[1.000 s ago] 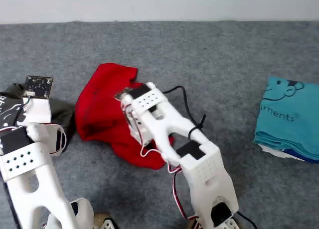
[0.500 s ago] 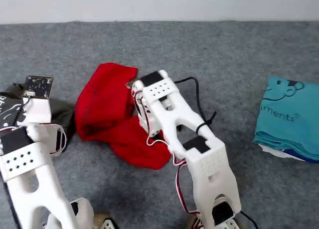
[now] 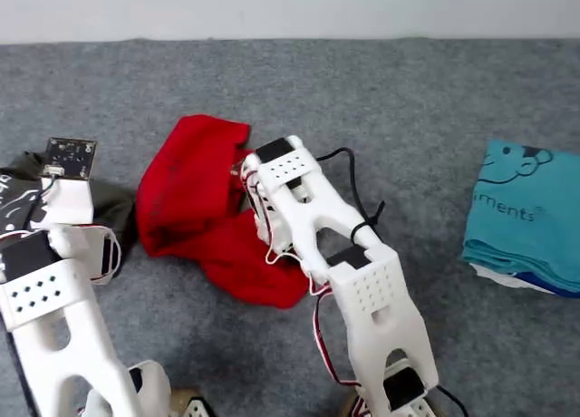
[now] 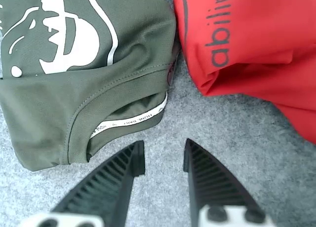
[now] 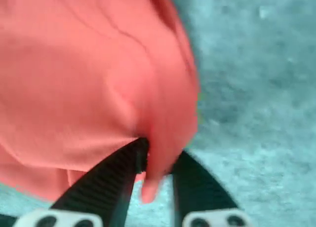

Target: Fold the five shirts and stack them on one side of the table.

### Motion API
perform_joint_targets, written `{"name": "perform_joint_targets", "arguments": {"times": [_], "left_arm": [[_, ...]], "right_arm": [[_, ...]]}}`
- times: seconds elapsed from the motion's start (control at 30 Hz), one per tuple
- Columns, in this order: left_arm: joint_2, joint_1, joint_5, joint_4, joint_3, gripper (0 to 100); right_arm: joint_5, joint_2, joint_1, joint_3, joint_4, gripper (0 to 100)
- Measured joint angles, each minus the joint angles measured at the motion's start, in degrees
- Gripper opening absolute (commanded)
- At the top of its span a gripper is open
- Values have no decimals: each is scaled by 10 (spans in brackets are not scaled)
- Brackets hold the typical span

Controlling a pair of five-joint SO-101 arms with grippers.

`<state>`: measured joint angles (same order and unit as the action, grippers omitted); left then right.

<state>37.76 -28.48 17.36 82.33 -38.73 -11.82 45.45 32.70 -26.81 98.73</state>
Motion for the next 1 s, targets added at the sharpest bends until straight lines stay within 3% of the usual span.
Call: {"name": "perform_joint_targets", "arguments": {"times": [0.27,0.57,0.8,1.0], "left_arm": [[0,-1,0,0,0,137],[0,-1,0,48,60,138],[0,5,0,60,76,141],[0,92,-4,99,123,141]], "right_arm": [[-37,-114,-43,21,16,9],[-103,-455,-119,215,16,9],[-224,-791,-178,328,18,9],[-351,-993,-258,422,18,9]]}}
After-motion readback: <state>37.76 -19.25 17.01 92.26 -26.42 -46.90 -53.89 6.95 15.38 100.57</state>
